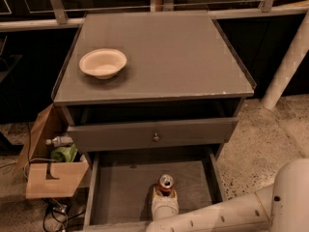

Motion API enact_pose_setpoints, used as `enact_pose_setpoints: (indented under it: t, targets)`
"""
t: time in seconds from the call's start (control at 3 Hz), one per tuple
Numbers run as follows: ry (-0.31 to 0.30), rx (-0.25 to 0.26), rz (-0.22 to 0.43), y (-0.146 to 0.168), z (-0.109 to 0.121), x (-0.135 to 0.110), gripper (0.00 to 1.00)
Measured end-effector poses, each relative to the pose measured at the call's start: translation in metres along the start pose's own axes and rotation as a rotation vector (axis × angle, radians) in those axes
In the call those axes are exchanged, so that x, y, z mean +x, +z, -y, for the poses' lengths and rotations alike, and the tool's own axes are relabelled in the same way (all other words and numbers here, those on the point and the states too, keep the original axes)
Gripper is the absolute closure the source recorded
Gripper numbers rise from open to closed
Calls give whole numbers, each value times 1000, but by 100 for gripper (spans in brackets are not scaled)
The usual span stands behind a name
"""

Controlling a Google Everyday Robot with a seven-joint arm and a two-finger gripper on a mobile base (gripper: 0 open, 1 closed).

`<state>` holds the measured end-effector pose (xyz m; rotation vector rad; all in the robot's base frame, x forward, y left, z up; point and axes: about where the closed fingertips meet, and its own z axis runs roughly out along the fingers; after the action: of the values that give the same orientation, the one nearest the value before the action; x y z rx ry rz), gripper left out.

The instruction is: Place coke can into middle drawer

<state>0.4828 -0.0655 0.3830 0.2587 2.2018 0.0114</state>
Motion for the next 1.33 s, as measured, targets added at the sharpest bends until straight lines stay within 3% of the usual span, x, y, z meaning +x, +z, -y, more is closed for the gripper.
enact_pose_setpoints:
  t: [1.0, 1.33]
  targets:
    - [0, 0, 0, 0, 0, 0, 11]
    - [0, 0, 0, 0, 0, 0, 0]
